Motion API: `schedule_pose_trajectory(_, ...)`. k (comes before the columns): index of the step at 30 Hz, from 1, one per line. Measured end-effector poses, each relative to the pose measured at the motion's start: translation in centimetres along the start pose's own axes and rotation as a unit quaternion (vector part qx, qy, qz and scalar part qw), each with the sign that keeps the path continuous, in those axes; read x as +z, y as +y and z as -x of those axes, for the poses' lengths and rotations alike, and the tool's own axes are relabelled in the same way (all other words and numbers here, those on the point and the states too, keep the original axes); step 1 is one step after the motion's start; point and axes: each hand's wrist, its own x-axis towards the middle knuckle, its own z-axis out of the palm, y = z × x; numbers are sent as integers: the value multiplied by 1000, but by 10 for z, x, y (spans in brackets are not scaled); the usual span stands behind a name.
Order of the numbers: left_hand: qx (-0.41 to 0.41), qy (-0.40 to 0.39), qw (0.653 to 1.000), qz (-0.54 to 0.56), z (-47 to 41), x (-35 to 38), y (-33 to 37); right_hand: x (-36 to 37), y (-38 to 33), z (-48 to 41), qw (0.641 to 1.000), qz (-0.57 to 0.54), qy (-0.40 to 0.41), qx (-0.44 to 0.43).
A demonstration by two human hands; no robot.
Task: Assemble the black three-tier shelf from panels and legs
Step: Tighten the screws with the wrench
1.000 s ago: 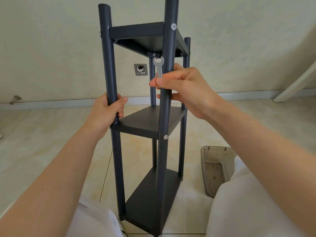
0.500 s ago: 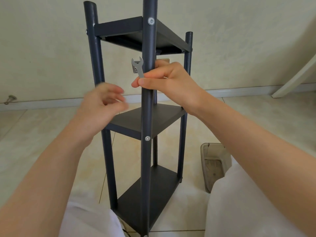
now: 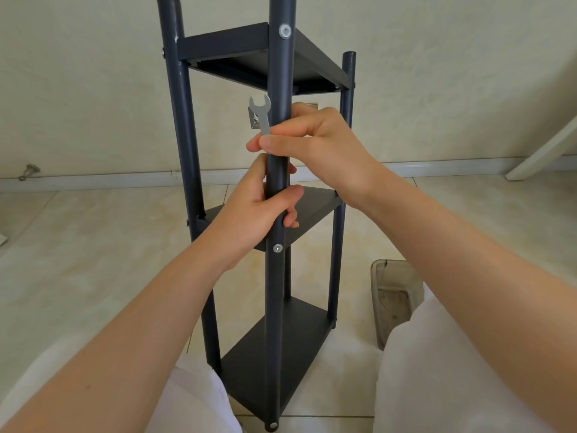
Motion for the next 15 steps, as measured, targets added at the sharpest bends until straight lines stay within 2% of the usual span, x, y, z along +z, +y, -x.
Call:
schedule_pose_trajectory(10,25,-50,997,56,-4,-3,-8,-1,-3,11,998,56,7,-30)
schedule_pose_trajectory(15,32,-60,995,77,-3,-3,-11,-9,-4,11,999,18,-19,-45)
